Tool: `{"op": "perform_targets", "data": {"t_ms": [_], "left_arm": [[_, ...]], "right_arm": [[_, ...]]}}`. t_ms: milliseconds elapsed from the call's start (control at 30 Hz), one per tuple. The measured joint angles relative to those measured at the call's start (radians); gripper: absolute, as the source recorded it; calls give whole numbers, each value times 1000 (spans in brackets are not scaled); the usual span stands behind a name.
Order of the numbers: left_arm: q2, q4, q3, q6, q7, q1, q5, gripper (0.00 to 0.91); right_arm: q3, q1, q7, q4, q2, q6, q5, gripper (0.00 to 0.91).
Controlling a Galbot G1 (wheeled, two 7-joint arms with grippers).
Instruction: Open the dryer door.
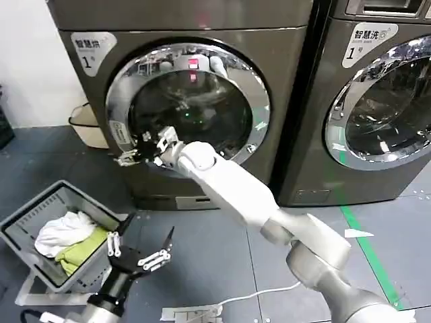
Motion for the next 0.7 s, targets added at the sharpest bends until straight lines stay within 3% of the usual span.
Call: {"op": "perform_targets", "data": {"t_ms": [233, 700], "left_arm": [[1, -4, -12, 0, 0, -1, -6, 907], [9, 10, -57, 9, 0, -18, -34, 907]], "right_arm": [[-32, -4, -54, 81, -21, -10, 56, 907], [-93, 5, -281, 334, -294, -28, 193, 907]]}}
